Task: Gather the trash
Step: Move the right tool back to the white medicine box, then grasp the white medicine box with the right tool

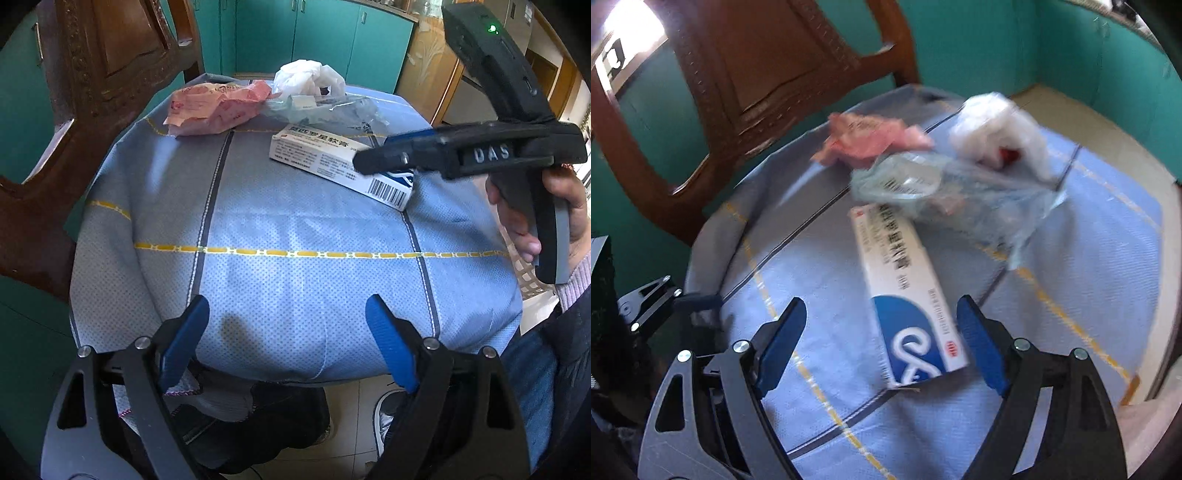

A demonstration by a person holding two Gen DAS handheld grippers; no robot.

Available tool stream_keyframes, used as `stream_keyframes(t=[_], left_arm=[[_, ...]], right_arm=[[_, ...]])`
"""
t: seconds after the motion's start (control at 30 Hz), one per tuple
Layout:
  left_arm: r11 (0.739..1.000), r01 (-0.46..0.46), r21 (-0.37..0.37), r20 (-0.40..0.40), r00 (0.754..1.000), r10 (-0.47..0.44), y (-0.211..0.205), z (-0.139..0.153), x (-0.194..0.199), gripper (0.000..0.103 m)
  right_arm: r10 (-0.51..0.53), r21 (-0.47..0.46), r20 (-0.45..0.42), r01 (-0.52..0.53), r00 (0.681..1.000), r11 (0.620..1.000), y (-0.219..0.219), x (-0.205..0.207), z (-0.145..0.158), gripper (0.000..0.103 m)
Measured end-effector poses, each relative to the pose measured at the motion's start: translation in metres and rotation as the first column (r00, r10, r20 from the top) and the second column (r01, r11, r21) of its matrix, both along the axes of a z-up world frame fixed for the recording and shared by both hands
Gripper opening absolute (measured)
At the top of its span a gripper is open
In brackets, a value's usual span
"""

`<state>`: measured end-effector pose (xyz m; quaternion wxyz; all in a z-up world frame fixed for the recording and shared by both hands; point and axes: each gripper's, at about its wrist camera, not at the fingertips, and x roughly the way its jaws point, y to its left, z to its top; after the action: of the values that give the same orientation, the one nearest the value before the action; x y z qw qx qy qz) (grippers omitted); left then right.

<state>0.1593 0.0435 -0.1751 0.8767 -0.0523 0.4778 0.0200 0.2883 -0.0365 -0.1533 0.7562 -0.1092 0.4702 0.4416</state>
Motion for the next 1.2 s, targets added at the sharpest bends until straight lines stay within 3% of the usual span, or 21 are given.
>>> stream_keyframes(t=[0.13, 0.27, 0.5, 0.63, 0.9, 1.07, 1.2], left_arm=[[1.000, 0.016, 0.001, -0.003, 1.000, -0.016, -0.005, -0.001, 0.000, 0.087], [1.000, 0.020, 0.002, -0.007, 1.000, -0.020, -0.007, -0.003, 0.000, 0.087], [1.000, 0.013, 0.004, -0.009, 1.000, -0.013, -0.005, -0.003, 0.001, 0.087], [1.000, 0.000, 0.001, -0.011, 1.000, 0.000, -0.002, -0.003, 0.000, 0.087], [1.000, 0.005, -0.001, -0.016, 1.000, -0.005, -0.002, -0.004, -0.002, 0.087], [1.000, 0.002, -0.001, -0.013, 1.000, -0.002, -0.003, -0.003, -0.005, 0.087], [1.000, -0.001, -0.001, -0.003, 1.000, 0.001, -0.004, -0.001, -0.004, 0.087]], right_arm=[[-0.115, 0.035, 0.060, 0.113, 0.992, 0.993, -0.008, 0.012, 0.006, 0.082], [-0.116, 0.074, 0.078, 0.110, 0.990, 0.991, -0.001, 0.019, 0.007, 0.082], [-0.029, -0.067, 0.109, 0.036, 0.994, 0.997, 0.037, 0.004, -0.018, 0.081], [-0.007, -0.095, 0.111, 0.018, 0.994, 0.995, 0.040, -0.001, -0.029, 0.072], [0.013, -0.120, 0.151, 0.005, 0.988, 0.993, 0.027, -0.019, -0.026, 0.042], [0.028, -0.143, 0.171, -0.004, 0.985, 0.990, 0.018, -0.039, -0.019, 0.034], [0.010, -0.120, 0.194, 0.013, 0.981, 0.993, -0.006, -0.055, -0.006, 0.034]])
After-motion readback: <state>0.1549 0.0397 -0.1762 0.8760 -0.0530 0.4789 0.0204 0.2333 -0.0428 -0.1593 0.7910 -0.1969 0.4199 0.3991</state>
